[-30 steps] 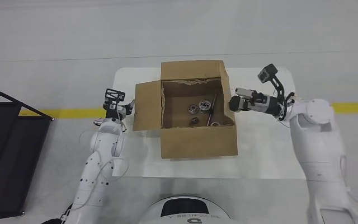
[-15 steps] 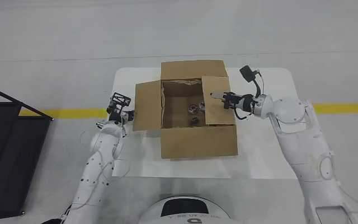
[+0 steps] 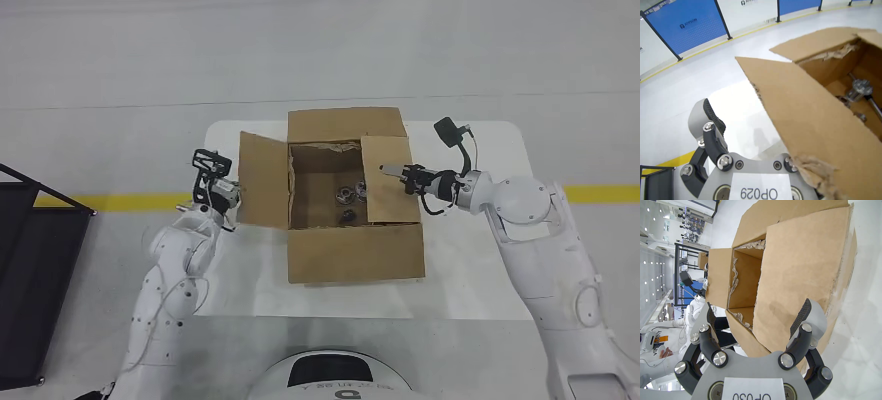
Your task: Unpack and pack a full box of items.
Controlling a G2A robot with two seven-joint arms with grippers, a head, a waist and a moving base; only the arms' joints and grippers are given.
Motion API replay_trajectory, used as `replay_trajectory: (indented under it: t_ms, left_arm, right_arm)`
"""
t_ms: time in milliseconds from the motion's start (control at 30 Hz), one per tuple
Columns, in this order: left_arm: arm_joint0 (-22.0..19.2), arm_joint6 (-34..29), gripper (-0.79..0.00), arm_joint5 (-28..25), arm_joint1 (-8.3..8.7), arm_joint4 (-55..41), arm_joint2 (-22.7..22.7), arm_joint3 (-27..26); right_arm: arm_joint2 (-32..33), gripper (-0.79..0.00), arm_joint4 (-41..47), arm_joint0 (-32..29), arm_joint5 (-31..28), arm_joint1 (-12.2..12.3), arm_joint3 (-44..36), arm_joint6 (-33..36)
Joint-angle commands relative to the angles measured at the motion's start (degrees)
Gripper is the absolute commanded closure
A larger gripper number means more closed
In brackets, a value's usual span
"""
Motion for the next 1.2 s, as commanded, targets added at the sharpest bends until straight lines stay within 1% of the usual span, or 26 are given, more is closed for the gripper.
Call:
replay_trajectory:
  t_ms: [0, 100, 200, 333, 467, 700, 767, 833, 933, 1000, 1033, 1167]
  left_arm:
    - [-1.3, -0.3, -0.785, 0.4, 0.03, 2.9, 1.5, -1.0]
    - [-3.8, -1.5, -0.785, 1.1, -0.24, 5.0, 4.6, -1.7]
    - [-6.7, -4.1, -0.785, 1.6, -0.61, 8.0, 8.6, -1.2]
    - [-9.9, -7.1, -0.785, 3.4, -1.24, 10.6, 13.1, 2.0]
    - [-11.3, -8.1, -0.785, 4.5, -1.73, 11.4, 16.0, 5.0]
    - [-11.6, -7.4, -0.785, 5.2, -1.84, 11.8, 17.1, 7.0]
    - [-11.4, -7.2, -0.785, 5.3, -1.79, 11.7, 17.0, 7.0]
    - [-11.0, -6.9, -0.785, 5.6, -1.74, 11.5, 16.8, 6.5]
    - [-10.3, -6.5, -0.785, 5.8, -1.63, 11.1, 16.3, 5.6]
    - [-9.9, -6.2, -0.785, 5.8, -1.54, 10.7, 16.0, 5.0]
    - [-9.5, -6.1, -0.785, 5.7, -1.47, 10.5, 15.7, 4.4]
    - [-8.4, -5.9, -0.785, 5.6, -1.26, 10.2, 15.0, 3.0]
  right_arm:
    - [0.0, -0.785, 0.0, 0.0, 0.0, 0.0, 0.0, 0.0]
    - [0.0, -0.785, 0.0, 0.0, 0.0, 0.0, 0.0, 0.0]
    - [0.0, -0.785, 0.0, 0.0, 0.0, 0.0, 0.0, 0.0]
    - [0.0, -0.785, 0.0, 0.0, 0.0, 0.0, 0.0, 0.0]
    - [0.0, -0.785, 0.0, 0.0, 0.0, 0.0, 0.0, 0.0]
    - [-0.9, -0.785, 0.6, -0.4, -1.0, -0.1, 0.2, -0.6]
    - [-3.7, -0.785, -5.6, 0.8, 2.5, -0.2, 1.1, -2.0]
    - [-6.2, -0.785, -7.3, 2.5, 5.2, -0.5, 1.8, -1.9]
    - [-7.5, -0.785, -6.2, 3.7, 4.9, -0.8, 1.4, -2.2]
    - [-6.2, -0.785, -3.8, 3.3, 3.3, -0.8, 0.3, -3.2]
    - [-4.2, -0.785, -1.0, 2.5, 1.4, -0.7, -0.9, -4.2]
    - [1.9, -0.785, 6.1, -1.4, -3.4, -0.2, -4.1, -6.0]
